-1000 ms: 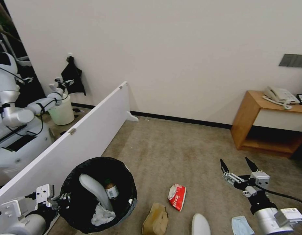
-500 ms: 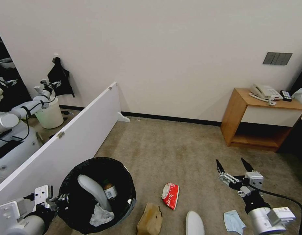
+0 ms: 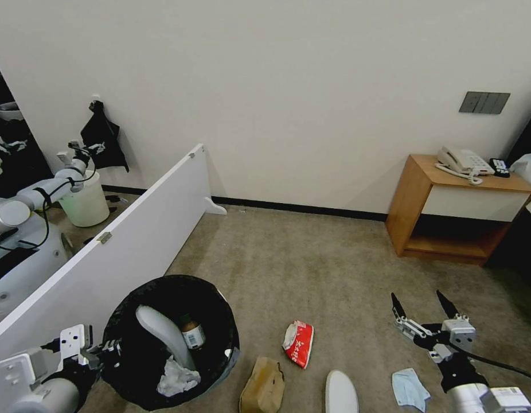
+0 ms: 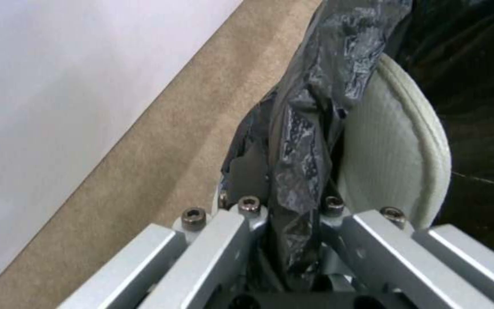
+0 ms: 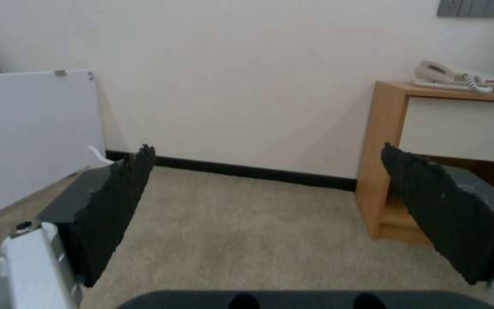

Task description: Pick up the trash bin, then pick up the garbage from the floor and place it into the trash bin.

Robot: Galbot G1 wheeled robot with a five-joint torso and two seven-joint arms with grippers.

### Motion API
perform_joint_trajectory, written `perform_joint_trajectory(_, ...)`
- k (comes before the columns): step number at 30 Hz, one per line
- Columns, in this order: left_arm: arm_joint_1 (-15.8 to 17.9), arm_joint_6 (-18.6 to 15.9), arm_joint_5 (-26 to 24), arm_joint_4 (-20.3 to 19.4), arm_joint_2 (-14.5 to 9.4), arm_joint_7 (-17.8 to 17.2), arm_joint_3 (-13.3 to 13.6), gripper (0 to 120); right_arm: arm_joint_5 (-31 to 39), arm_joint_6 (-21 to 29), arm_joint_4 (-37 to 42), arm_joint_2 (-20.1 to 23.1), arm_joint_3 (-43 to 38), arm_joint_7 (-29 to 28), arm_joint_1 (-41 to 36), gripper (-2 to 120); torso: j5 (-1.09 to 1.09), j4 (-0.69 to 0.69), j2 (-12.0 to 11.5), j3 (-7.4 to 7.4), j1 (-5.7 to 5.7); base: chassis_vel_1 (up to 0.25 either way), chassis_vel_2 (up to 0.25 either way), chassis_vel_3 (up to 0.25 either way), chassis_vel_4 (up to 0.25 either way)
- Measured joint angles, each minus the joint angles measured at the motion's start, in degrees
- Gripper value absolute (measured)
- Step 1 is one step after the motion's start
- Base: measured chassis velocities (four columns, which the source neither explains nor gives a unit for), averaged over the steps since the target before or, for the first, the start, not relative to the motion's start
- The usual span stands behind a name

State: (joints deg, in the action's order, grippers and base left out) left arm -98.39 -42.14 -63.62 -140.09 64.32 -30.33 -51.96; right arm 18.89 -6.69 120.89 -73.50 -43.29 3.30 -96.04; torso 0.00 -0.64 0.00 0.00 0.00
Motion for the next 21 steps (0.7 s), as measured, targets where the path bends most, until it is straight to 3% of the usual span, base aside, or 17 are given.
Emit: perform_joint_trajectory(21,0.9,0.0,-0.1,1.2,-0.3,0.0,0.1,3,-0.3,1.5,-2.1,-1.0,1.4,0.0,1.1,100,0.00,-0.01,0.0,0.00,0.00,0.000,0.000,0.000,0.000)
